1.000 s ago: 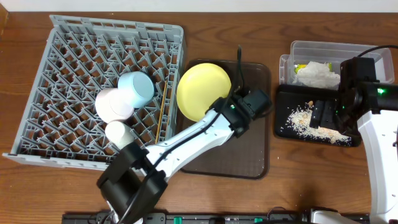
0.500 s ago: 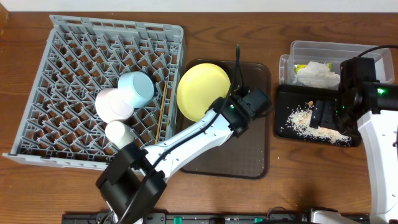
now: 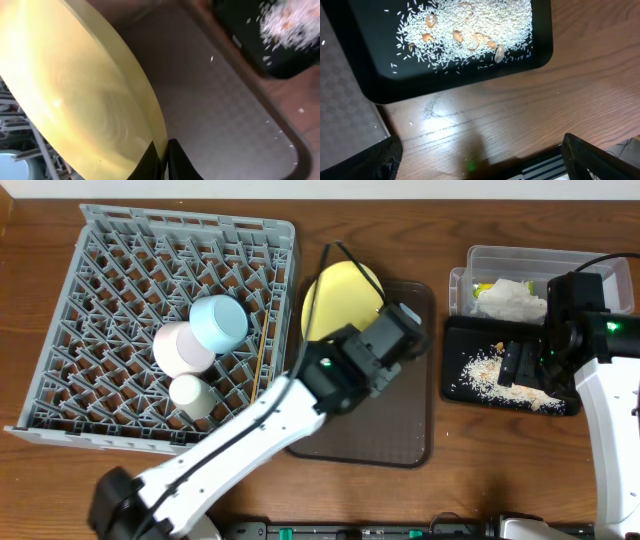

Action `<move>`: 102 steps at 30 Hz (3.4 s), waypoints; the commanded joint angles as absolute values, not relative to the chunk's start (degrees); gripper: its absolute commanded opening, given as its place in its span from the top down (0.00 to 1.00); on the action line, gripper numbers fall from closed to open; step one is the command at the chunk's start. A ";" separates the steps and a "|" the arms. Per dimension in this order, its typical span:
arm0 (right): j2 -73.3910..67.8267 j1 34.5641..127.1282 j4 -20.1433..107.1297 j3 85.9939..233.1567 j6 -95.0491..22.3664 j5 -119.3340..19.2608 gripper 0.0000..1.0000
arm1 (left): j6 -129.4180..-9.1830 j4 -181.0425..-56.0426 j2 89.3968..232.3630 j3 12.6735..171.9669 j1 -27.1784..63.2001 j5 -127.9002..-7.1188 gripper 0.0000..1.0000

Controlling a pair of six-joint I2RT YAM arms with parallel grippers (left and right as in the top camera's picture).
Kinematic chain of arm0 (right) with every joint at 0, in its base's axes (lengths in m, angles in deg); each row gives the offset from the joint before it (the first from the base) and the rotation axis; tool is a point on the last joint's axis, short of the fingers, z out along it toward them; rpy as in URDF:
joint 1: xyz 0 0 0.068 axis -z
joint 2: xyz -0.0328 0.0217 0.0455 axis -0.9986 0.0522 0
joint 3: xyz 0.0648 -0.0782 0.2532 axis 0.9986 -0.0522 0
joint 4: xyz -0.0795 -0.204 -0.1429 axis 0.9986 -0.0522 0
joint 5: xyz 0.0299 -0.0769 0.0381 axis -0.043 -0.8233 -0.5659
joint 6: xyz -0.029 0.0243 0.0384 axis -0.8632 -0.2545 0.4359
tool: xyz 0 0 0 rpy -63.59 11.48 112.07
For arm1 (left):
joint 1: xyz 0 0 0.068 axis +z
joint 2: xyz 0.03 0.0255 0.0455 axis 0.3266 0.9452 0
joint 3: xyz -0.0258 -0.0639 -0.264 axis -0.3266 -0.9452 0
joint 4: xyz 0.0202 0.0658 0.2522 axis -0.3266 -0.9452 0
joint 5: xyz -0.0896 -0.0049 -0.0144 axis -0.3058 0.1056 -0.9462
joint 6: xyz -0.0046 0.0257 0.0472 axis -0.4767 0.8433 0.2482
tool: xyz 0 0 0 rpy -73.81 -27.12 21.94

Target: Sort waste into correct bins and load items into the dishwasher

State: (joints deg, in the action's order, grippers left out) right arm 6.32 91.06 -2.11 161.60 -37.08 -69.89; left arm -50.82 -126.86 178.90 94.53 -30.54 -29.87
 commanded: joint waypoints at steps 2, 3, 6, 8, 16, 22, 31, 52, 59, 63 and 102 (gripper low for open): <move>6.15 91.35 -2.20 161.68 -37.00 -70.02 0.01 | -50.01 -126.12 173.98 95.21 -23.77 -42.55 0.94; 6.15 91.35 -2.20 161.68 -37.00 -70.02 0.01 | -50.03 -126.01 173.37 95.21 -21.93 -45.57 0.94; 6.15 91.35 -2.22 161.68 -37.00 -70.02 0.01 | -50.03 -125.64 172.19 95.21 -14.81 -56.21 0.94; 6.15 91.35 -2.24 161.68 -37.00 -70.02 0.01 | -50.03 -125.53 172.19 95.21 -10.55 -62.24 0.94; 6.15 91.35 -2.24 161.68 -37.00 -70.00 0.01 | -49.38 -125.18 174.94 95.18 7.77 -86.74 0.94; 6.15 91.35 -2.22 161.66 -37.00 -69.78 0.01 | -49.40 -125.20 178.84 95.14 15.29 -98.13 0.94; 6.15 91.35 -2.26 161.68 -37.00 -69.81 0.01 | -49.40 -125.26 187.29 95.07 21.13 -100.73 0.94; 6.15 89.82 11.02 161.68 -44.21 -45.72 0.01 | -49.40 -137.96 179.32 95.07 25.04 -75.44 0.13; 6.80 82.45 22.35 161.66 -49.37 -44.67 0.01 | -56.42 -147.12 173.50 95.07 17.06 -45.30 0.10; 8.22 79.94 20.95 161.64 -48.73 -51.10 0.01 | -63.04 -154.16 173.41 94.03 14.48 -38.42 0.10; -40.02 79.85 7.96 136.13 -44.08 -59.56 0.01 | -54.12 -140.83 112.28 66.62 9.32 -44.84 0.00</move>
